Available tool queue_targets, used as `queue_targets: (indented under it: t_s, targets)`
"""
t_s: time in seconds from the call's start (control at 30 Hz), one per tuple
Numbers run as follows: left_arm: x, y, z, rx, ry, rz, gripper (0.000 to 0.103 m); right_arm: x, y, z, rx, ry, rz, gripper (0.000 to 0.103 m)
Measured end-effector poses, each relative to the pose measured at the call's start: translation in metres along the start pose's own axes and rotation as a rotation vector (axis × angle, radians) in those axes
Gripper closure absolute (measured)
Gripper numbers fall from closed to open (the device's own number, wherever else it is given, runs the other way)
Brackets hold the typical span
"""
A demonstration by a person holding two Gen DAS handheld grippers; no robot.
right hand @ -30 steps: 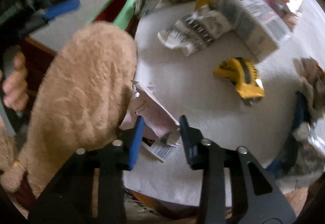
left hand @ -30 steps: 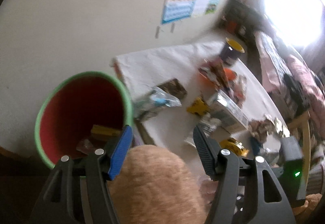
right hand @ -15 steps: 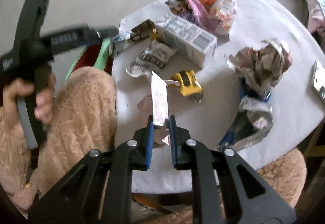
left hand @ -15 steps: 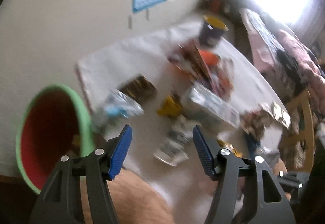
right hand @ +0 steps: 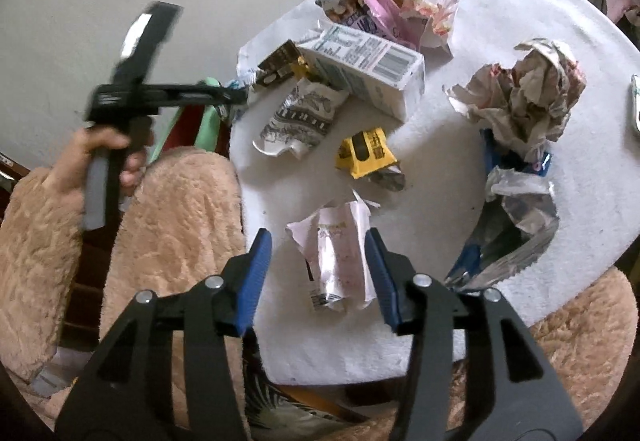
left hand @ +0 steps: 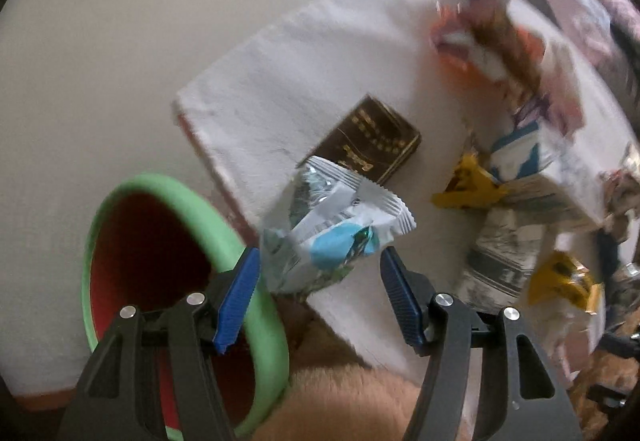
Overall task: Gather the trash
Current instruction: 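Grasp the white receipt with the right gripper while the left grasps the white-blue wrapper, then carry the white-blue wrapper with the left gripper while the right carries the receipt to the bucket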
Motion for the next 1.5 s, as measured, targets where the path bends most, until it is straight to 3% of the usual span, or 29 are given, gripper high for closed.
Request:
queue_targets:
  t_s: [0.03, 0.07, 0.1, 0.23, 0.3, 0.47, 0.67, 0.93, 1.0, 1.03, 1.07, 1.37, 1.43, 1.5]
  targets:
    - [-0.002, -0.005, -0.001, -0.001, 0.001, 0.016, 0.047, -0.001, 0.001, 0.000, 0.001, -0.002, -0.001, 0.052]
    - [-0.003, -0.009, 0.000, 0.011, 0.009, 0.034, 0.063, -0.001, 0.002, -0.001, 0.003, -0.005, -0.003, 0.050]
    - [-0.004, -0.009, 0.001, 0.018, 0.017, 0.033, 0.068, -0.002, 0.002, -0.002, 0.004, -0.008, -0.004, 0.050]
    - [0.001, 0.006, 0.007, 0.062, 0.048, -0.040, 0.079, 0.000, -0.004, -0.008, 0.004, -0.035, 0.014, 0.049]
    - [0.009, 0.026, 0.014, 0.060, 0.088, -0.124, 0.082, 0.000, -0.008, -0.011, -0.005, -0.048, 0.028, 0.049]
    - [0.034, 0.077, 0.016, 0.197, 0.215, -0.280, 0.082, 0.001, -0.016, -0.012, -0.001, -0.050, 0.053, 0.049]
    - [0.059, 0.113, 0.002, 0.229, 0.236, -0.392, 0.082, -0.002, -0.028, -0.009, 0.000, -0.049, 0.083, 0.049]
    - [0.075, 0.107, -0.002, 0.250, 0.277, -0.385, 0.082, 0.005, -0.046, 0.002, 0.023, 0.017, 0.151, 0.050]
    - [0.077, 0.104, 0.002, 0.255, 0.292, -0.376, 0.082, 0.008, -0.049, 0.009, 0.026, 0.053, 0.166, 0.056]
    - [0.078, 0.103, 0.003, 0.256, 0.296, -0.375, 0.082, 0.010, -0.049, 0.011, 0.026, 0.066, 0.173, 0.066]
    - [0.080, 0.103, 0.003, 0.256, 0.297, -0.373, 0.082, 0.011, -0.050, 0.014, 0.028, 0.082, 0.179, 0.067]
    - [0.084, 0.102, 0.005, 0.255, 0.310, -0.372, 0.081, 0.005, -0.029, 0.018, 0.026, 0.087, 0.113, 0.074]
    - [0.084, 0.103, 0.006, 0.255, 0.313, -0.376, 0.081, 0.000, -0.021, 0.019, 0.012, 0.069, 0.086, 0.084]
    - [0.085, 0.104, 0.007, 0.249, 0.316, -0.387, 0.081, -0.006, -0.012, 0.020, 0.006, 0.055, 0.054, 0.084]
Point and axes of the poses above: each gripper's, at about its wrist camera, not at the fingertips, and y roughly against the way its jaws point, z to its left, x to its underside, the point moved 3 cm from there along -y, roughly the way its jaws point, and after that the axes turned 4 degrees about x, right-handed, at the moved point
